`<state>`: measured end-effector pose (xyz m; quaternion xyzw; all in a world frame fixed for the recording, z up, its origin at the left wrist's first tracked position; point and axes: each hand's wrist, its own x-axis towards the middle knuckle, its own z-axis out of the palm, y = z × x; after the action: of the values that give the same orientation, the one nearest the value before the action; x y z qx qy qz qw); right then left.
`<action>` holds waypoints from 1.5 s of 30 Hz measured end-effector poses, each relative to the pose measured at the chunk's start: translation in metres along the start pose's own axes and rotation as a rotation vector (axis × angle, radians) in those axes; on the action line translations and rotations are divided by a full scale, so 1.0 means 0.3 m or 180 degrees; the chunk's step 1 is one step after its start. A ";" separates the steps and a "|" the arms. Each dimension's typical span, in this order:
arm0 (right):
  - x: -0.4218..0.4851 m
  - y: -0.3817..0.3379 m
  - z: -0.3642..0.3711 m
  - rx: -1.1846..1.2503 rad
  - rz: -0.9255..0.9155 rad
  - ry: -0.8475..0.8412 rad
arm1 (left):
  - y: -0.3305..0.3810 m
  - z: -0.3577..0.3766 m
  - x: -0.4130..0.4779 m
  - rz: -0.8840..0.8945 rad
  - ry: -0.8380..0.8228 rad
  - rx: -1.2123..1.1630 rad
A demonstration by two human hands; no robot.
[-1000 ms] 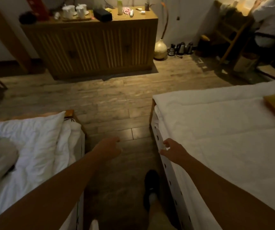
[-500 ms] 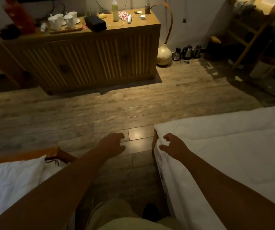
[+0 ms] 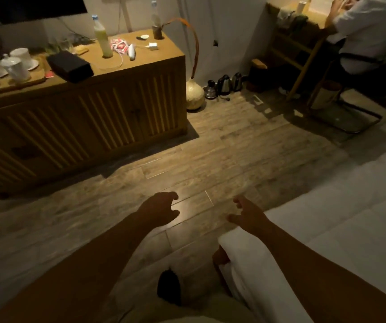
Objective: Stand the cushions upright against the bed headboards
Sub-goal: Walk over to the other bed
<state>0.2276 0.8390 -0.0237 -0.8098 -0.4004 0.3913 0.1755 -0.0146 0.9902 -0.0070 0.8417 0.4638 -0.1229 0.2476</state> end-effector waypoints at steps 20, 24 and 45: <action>0.850 0.112 -0.653 0.0592 0.0976 0.0697 | 0.635 -0.463 1.306 0.1447 -0.0535 0.1318; 0.903 0.214 -0.837 0.0754 0.1271 0.0863 | 0.919 -0.480 1.509 0.1866 -0.0707 0.1581; 1.281 0.909 -2.032 0.1574 0.2517 0.1860 | 2.569 -0.462 2.492 0.3398 -0.0953 0.1790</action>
<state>0.9823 0.9902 0.0094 -0.9081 0.1036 0.2687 0.3040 1.0342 1.2575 0.0174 0.9642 -0.1109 -0.2164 0.1060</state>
